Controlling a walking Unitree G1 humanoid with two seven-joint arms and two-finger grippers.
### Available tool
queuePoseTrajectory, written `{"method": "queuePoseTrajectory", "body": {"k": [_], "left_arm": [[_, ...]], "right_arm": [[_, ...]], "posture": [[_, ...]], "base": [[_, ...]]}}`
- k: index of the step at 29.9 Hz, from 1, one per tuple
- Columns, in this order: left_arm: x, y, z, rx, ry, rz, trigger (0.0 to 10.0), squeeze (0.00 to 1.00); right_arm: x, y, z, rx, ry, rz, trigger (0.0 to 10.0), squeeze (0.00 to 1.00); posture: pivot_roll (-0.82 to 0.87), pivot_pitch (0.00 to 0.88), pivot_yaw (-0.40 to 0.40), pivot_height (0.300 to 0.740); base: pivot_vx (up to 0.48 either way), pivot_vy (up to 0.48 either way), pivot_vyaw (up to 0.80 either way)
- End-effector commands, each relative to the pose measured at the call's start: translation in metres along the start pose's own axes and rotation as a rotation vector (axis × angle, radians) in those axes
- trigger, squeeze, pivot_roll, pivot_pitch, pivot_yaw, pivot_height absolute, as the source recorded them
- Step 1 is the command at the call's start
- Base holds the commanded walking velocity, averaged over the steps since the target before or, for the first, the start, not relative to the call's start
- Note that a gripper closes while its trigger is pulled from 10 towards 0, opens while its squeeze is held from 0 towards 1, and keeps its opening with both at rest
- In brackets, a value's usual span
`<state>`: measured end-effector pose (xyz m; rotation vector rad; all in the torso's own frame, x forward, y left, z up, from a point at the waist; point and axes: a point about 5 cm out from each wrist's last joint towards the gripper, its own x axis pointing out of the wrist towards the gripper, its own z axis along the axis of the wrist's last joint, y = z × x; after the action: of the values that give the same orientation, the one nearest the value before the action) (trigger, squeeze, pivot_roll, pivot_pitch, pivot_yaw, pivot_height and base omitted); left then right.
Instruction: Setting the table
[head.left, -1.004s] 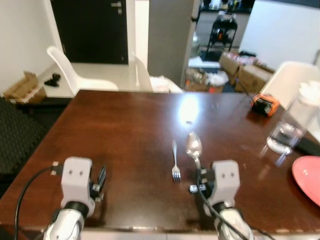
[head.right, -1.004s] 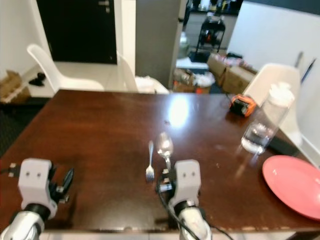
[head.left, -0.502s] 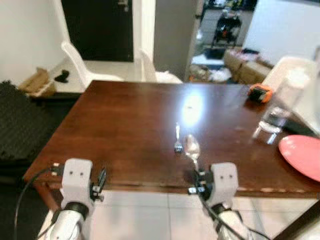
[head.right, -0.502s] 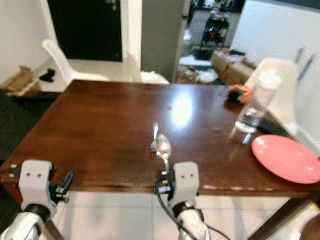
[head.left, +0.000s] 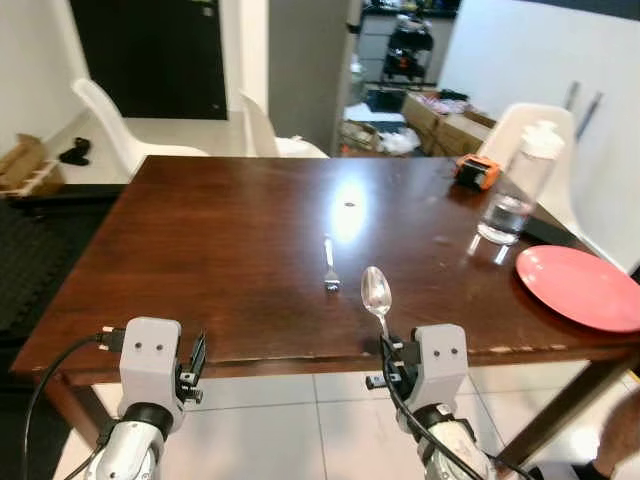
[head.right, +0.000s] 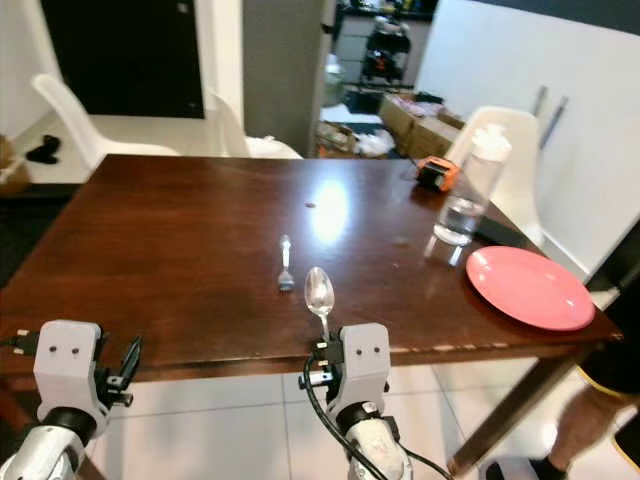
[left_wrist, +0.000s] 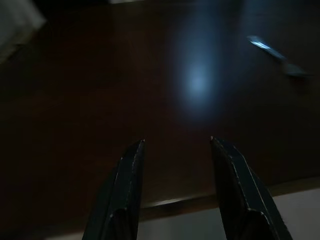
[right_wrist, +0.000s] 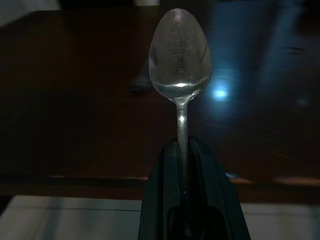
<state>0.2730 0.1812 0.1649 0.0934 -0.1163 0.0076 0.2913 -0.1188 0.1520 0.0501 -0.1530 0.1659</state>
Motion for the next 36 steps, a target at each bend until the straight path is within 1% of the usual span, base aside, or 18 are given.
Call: {"method": "queuePoseTrajectory", "body": {"k": [1,14,36], "left_arm": [[-0.0017,-0.0013,-0.0054,-0.001,0.026,-0.005,10.0,0.0],[-0.0015,-0.0039,-0.0071,-0.014,0.035,-0.015,10.0,0.0],[-0.0014,-0.0031,-0.0107,-0.013,0.048,-0.011,10.0,0.0]], "right_arm": [[-0.0031,-0.0035,-0.0054,0.008,0.025,-0.016,10.0,0.0],[-0.0034,-0.0044,-0.0053,0.007,0.028,-0.021,10.0,0.0],[-0.0042,-0.0051,-0.0064,0.008,0.032,-0.022,10.0,0.0]], "posture": [[0.05,0.135,0.034,0.74],[0.05,0.136,0.034,0.74],[0.04,0.137,0.034,0.74]], "base": [[0.0,0.0,-0.8],[0.0,0.0,-0.8],[0.0,0.0,-0.8]]}}
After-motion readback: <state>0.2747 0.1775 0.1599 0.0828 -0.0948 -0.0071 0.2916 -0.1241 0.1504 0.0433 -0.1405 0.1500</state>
